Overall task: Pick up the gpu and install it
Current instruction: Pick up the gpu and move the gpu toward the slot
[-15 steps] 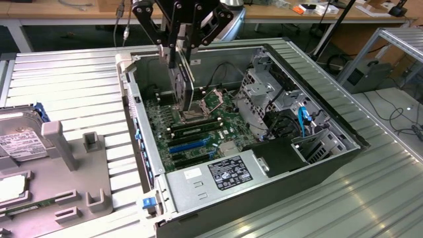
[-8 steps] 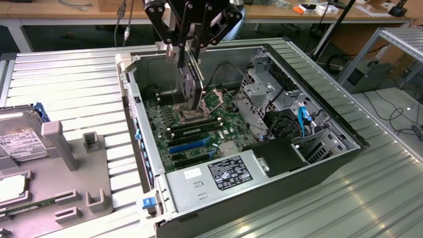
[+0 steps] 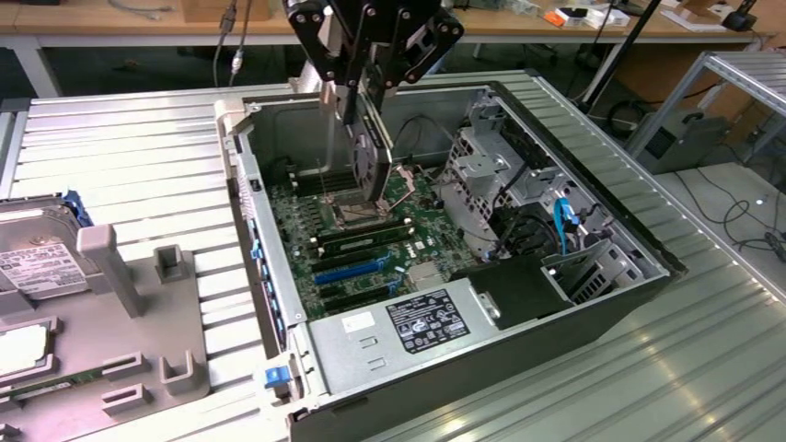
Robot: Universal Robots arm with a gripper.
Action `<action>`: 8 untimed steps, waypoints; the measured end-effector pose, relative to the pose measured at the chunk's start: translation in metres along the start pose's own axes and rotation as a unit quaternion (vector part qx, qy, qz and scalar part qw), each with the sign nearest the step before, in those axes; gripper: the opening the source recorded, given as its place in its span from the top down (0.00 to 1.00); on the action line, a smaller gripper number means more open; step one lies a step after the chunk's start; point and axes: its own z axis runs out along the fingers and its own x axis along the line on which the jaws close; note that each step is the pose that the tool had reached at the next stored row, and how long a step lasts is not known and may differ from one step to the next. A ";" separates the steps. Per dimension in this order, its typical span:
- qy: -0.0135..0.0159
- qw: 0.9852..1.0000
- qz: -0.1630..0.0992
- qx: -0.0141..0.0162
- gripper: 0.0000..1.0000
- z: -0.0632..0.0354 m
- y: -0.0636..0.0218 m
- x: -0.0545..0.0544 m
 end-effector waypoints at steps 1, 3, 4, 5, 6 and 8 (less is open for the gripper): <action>0.000 1.000 0.000 0.000 0.73 0.0000 0.0001 -0.002; 0.001 1.000 0.000 0.000 0.73 0.0000 0.0003 -0.005; 0.001 1.000 0.000 0.000 0.73 0.0000 0.0004 -0.007; 0.001 1.000 0.000 0.000 0.73 0.0000 0.0005 -0.008; 0.002 1.000 0.000 0.000 0.73 0.0000 0.0006 -0.009; 0.002 1.000 0.000 0.000 0.73 -0.0001 0.0008 -0.012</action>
